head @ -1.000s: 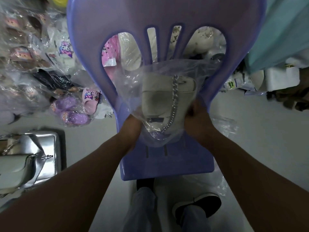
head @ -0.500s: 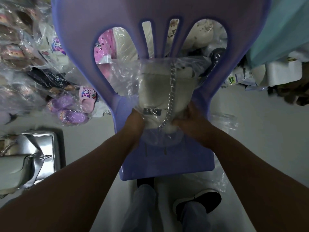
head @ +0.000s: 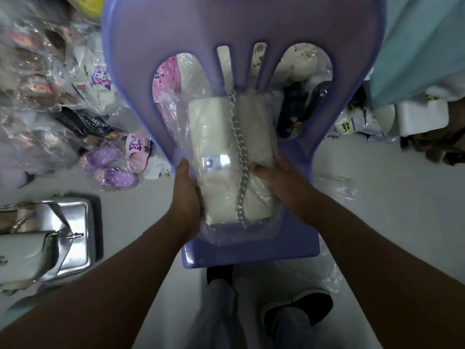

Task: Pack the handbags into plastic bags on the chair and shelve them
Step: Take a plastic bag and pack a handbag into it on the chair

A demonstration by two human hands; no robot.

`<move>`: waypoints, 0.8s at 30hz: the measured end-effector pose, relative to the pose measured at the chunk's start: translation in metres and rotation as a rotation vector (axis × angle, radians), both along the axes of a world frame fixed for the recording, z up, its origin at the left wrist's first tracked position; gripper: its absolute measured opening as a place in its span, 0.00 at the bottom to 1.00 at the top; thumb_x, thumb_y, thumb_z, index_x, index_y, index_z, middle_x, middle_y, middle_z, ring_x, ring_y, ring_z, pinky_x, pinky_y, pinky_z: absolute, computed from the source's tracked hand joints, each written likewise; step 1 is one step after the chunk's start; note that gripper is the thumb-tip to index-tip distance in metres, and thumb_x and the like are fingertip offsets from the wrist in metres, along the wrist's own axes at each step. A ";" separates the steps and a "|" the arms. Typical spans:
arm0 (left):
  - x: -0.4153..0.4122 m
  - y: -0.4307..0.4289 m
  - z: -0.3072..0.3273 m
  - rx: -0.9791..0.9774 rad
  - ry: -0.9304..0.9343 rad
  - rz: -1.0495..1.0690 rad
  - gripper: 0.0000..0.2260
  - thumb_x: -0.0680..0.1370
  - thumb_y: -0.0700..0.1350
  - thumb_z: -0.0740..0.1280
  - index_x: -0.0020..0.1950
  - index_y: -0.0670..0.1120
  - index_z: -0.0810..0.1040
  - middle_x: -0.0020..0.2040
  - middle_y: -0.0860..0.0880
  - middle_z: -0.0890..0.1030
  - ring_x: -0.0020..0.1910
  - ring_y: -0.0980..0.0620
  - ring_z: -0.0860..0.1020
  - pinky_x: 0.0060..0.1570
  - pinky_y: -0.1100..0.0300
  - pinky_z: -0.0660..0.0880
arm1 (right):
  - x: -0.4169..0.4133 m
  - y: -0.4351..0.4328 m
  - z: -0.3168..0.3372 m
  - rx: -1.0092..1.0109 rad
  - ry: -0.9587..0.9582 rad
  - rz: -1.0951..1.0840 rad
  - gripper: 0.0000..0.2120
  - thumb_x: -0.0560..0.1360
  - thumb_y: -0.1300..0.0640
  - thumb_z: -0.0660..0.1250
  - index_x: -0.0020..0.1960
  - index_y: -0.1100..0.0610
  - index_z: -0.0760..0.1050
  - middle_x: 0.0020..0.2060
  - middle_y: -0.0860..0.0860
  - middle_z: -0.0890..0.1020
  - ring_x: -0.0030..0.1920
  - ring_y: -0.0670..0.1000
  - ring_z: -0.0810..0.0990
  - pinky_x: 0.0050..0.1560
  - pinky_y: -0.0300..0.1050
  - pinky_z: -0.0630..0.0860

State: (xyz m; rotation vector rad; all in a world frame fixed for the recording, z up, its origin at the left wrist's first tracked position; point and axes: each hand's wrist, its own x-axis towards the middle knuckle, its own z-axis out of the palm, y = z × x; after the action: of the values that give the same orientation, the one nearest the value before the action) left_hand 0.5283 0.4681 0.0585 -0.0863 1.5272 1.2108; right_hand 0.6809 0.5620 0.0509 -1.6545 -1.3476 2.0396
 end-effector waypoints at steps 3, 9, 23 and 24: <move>0.012 -0.012 0.008 -0.065 -0.085 -0.006 0.29 0.84 0.61 0.47 0.49 0.47 0.84 0.44 0.45 0.87 0.42 0.49 0.86 0.39 0.59 0.81 | 0.004 -0.011 -0.002 -0.054 -0.079 0.006 0.20 0.71 0.42 0.74 0.58 0.52 0.80 0.50 0.49 0.87 0.53 0.52 0.85 0.63 0.59 0.78; 0.019 -0.017 0.023 -0.128 -0.110 -0.066 0.21 0.82 0.60 0.59 0.57 0.45 0.82 0.51 0.41 0.86 0.50 0.44 0.84 0.54 0.52 0.78 | 0.008 -0.015 0.013 -0.035 -0.208 -0.046 0.18 0.80 0.45 0.64 0.61 0.57 0.78 0.54 0.54 0.84 0.56 0.56 0.82 0.65 0.53 0.76; -0.003 0.010 0.055 -0.080 -0.046 -0.117 0.16 0.79 0.57 0.66 0.48 0.45 0.83 0.40 0.45 0.86 0.37 0.48 0.84 0.37 0.58 0.81 | 0.008 0.012 0.063 -0.460 0.101 -0.281 0.18 0.80 0.40 0.60 0.51 0.53 0.81 0.41 0.54 0.84 0.40 0.56 0.83 0.39 0.45 0.78; -0.002 0.012 0.056 -0.049 -0.042 -0.096 0.15 0.79 0.56 0.66 0.46 0.45 0.82 0.36 0.46 0.84 0.33 0.49 0.83 0.32 0.60 0.79 | 0.005 0.015 0.065 -0.456 0.109 -0.288 0.19 0.80 0.39 0.60 0.51 0.52 0.80 0.42 0.54 0.83 0.39 0.55 0.82 0.39 0.45 0.76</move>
State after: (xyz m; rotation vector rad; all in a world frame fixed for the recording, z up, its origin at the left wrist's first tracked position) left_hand 0.5258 0.4799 0.1148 -0.0701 1.5078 1.0897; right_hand 0.6856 0.5770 0.1155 -1.7446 -0.5898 2.3254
